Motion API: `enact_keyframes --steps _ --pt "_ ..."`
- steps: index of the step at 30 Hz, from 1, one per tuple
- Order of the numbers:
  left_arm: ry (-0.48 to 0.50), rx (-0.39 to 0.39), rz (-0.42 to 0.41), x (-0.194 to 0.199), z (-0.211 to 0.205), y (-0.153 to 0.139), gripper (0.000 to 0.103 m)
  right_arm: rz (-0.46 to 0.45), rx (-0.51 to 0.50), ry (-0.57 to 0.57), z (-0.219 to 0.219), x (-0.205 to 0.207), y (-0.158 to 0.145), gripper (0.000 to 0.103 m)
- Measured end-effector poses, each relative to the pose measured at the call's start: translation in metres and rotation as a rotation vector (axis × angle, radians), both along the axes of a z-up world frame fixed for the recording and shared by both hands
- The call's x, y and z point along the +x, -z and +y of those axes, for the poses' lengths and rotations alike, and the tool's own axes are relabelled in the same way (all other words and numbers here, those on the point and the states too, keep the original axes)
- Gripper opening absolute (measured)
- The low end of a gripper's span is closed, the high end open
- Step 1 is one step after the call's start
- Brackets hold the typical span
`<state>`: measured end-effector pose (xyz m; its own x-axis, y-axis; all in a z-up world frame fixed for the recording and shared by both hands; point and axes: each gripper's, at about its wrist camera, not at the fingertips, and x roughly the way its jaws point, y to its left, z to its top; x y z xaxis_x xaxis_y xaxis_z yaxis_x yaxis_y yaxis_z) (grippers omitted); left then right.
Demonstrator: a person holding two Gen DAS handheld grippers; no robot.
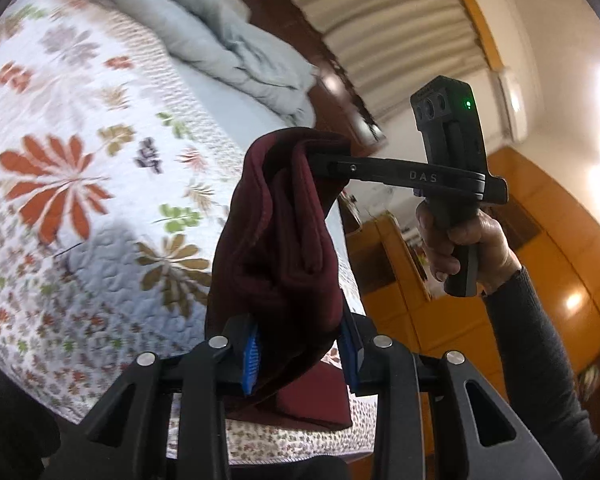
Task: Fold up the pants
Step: 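Grasp the folded trouser edge with the left tool and lift it up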
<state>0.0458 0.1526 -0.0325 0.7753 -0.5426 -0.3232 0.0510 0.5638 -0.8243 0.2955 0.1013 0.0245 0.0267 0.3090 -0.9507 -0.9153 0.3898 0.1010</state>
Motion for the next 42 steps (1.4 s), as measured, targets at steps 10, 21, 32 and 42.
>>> enact_keyframes --steps 10,21,32,42 --pt "0.122 0.103 -0.072 -0.002 -0.06 -0.04 0.032 -0.107 0.019 0.089 -0.084 -0.016 -0.046 0.016" --pt "0.243 0.184 -0.103 0.008 -0.126 -0.058 0.032 -0.152 0.031 0.183 -0.168 -0.026 -0.059 0.013" --pt "0.349 0.228 -0.115 0.013 -0.18 -0.058 0.032 -0.173 0.012 0.248 -0.233 -0.035 -0.051 0.013" --pt "0.417 0.279 -0.117 0.017 -0.218 -0.057 0.032 -0.19 -0.005 0.274 -0.272 -0.04 -0.038 0.012"
